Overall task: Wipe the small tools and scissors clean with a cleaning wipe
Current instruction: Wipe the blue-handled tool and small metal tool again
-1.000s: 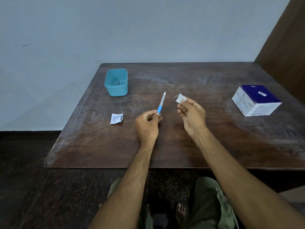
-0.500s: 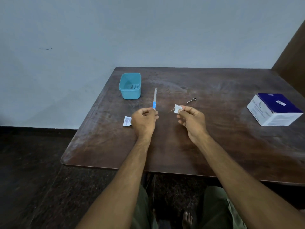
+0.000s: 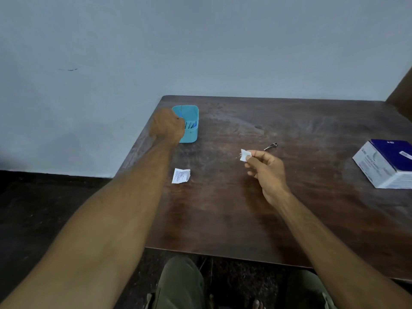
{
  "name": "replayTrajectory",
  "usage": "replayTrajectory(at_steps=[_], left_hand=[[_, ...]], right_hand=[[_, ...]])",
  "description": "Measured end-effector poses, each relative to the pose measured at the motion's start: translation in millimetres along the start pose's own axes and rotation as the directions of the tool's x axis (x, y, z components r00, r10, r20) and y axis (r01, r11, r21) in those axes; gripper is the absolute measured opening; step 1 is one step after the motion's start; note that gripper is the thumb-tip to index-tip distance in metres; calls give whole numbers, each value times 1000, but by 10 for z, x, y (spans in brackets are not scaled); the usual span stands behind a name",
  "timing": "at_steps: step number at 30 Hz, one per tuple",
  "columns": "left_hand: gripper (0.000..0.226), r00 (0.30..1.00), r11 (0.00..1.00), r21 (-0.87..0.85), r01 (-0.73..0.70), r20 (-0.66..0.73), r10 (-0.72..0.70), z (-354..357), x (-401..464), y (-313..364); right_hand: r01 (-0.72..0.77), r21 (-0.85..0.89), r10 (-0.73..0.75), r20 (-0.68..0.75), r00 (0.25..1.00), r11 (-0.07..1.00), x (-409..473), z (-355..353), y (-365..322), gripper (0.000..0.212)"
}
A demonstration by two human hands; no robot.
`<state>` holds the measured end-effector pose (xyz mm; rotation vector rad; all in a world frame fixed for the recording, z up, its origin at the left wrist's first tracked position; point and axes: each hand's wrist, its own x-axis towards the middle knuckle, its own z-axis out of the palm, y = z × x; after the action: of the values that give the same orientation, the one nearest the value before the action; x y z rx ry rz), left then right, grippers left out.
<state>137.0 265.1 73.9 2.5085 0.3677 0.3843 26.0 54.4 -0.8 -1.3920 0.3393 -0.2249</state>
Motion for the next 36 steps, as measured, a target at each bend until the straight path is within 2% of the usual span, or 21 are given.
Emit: replayTrajectory(at_steps=[7, 10, 12, 17, 24, 27, 30, 32, 36], left_hand=[[25, 991, 972, 204, -119, 77, 106, 145, 160, 22], [35, 984, 955, 257, -151, 128, 121, 183, 180, 32], [47, 981, 957, 247, -155, 151, 120, 194, 192, 28], [54, 979, 972, 193, -132, 180, 97, 205, 246, 11], [53, 985, 988, 130, -80, 160, 59, 170, 199, 18], [41, 990, 985, 126, -118, 94, 107, 173, 127, 26], [24, 982, 982, 20, -190, 2, 190, 233, -27, 66], [23, 972, 966, -109, -235, -7, 236, 308, -247, 121], [22, 928, 895, -325, -305, 110, 356, 566, -858, 219]], right_hand=[[6, -19, -6, 1, 1000, 1000, 104, -35, 58, 13], [12, -21, -12, 12, 1000, 1000, 117, -40, 81, 12], [27, -26, -26, 18, 999, 999, 111, -42, 94, 14], [46, -24, -45, 26, 999, 999, 85, -56, 95, 19], [-14, 66, 12, 30, 999, 998, 87, -94, 74, 19], [-67, 171, 63, 28, 998, 983, 77, -138, 41, 19], [-88, 234, 82, 35, 996, 968, 61, -162, 21, 19], [-91, 241, 82, 48, 995, 966, 45, -163, 14, 18], [-95, 255, 77, 80, 994, 962, 30, -165, 0, 20]])
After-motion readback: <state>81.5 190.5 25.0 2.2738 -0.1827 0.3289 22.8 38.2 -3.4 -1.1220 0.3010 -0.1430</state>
